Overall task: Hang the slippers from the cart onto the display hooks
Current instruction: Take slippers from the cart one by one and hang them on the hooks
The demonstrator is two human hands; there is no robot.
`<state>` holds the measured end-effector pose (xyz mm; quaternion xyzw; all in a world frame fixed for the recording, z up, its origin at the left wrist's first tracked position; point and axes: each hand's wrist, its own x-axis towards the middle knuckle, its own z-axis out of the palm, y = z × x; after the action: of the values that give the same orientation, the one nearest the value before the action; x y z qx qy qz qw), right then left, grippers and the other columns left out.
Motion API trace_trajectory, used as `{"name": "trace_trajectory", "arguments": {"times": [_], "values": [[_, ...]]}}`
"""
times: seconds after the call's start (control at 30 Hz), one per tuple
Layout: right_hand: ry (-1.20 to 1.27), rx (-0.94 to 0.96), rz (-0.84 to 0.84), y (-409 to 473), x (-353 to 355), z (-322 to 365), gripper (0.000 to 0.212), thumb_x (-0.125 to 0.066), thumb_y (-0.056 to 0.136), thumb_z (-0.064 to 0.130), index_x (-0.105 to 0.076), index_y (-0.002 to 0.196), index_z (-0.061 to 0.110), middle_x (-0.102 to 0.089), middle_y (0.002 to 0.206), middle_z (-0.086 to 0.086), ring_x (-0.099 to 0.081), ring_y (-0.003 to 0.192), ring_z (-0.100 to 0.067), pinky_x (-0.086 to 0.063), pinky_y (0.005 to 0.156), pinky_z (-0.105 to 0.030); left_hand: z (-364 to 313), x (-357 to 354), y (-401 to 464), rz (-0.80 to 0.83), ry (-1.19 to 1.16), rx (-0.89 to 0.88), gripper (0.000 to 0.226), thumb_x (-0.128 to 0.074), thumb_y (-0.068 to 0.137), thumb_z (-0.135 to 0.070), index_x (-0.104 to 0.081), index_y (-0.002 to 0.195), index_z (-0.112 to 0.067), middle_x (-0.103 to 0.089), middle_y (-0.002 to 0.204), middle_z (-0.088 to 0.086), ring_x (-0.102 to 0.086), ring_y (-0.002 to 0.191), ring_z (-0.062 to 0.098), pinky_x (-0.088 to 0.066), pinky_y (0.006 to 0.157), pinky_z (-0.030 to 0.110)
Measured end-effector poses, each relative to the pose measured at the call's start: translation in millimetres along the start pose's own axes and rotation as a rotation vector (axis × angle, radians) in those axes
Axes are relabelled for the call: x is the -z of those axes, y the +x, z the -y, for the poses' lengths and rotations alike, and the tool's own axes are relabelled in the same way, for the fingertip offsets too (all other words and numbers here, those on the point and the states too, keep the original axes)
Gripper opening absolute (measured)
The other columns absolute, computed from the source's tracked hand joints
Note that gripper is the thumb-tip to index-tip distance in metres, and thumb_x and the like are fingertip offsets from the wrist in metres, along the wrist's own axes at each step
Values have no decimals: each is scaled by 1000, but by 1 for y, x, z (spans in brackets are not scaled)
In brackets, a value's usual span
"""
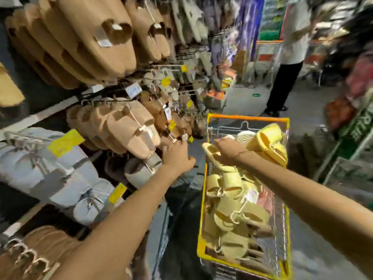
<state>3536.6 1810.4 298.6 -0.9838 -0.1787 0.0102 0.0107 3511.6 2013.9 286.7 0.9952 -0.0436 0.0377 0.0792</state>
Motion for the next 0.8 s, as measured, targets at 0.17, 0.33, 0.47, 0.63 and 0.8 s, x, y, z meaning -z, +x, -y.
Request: {"name": "trace_trajectory", "arguments": {"times": [0.17, 0.33, 0.47, 0.63, 0.8], "values": [[31, -99, 55, -12, -61, -86, 53, -56, 89, 49, -50, 133, 19, -60, 129, -12, -60, 113, -34, -53, 92, -43, -74, -77, 43, 145, -15, -101, 55, -58, 88, -52, -55, 126, -12, -63, 114, 10, -56, 114, 36, -44, 95, 49], [56, -179, 172, -22, -116, -142, 46, -54, 92, 45, -50, 129, 17, -65, 110, -14, -64, 99, -34, -54, 83, -40, -118, -142, 65, 309, -24, -109, 46, -60, 86, -51, -55, 114, -15, -64, 116, 9, -55, 115, 36, -42, 99, 50], [101, -189, 237, -28, -159, -162, 42, -56, 93, 43, -51, 126, 18, -65, 113, -10, -62, 98, -30, -54, 86, -40, -132, -185, 71, 425, 14, -107, 53, -59, 87, -55, -55, 124, -17, -64, 121, 7, -56, 119, 34, -41, 101, 50], [152, -139, 363, -34, -206, -159, 38, -53, 96, 40, -54, 127, 17, -64, 120, -13, -61, 109, -33, -47, 84, -37, -127, -219, 59, 522, 24, -98, 43, -58, 89, -52, -61, 117, -20, -65, 115, 7, -54, 119, 33, -40, 104, 48], [182, -124, 398, -39, -244, -135, 37, -44, 99, 37, -53, 128, 16, -64, 113, -13, -60, 105, -34, -48, 81, -39, -119, -237, 31, 613, -61, -42, 21, -64, 83, -41, -61, 93, -23, -66, 98, 2, -62, 100, 29, -43, 82, 36]]}}
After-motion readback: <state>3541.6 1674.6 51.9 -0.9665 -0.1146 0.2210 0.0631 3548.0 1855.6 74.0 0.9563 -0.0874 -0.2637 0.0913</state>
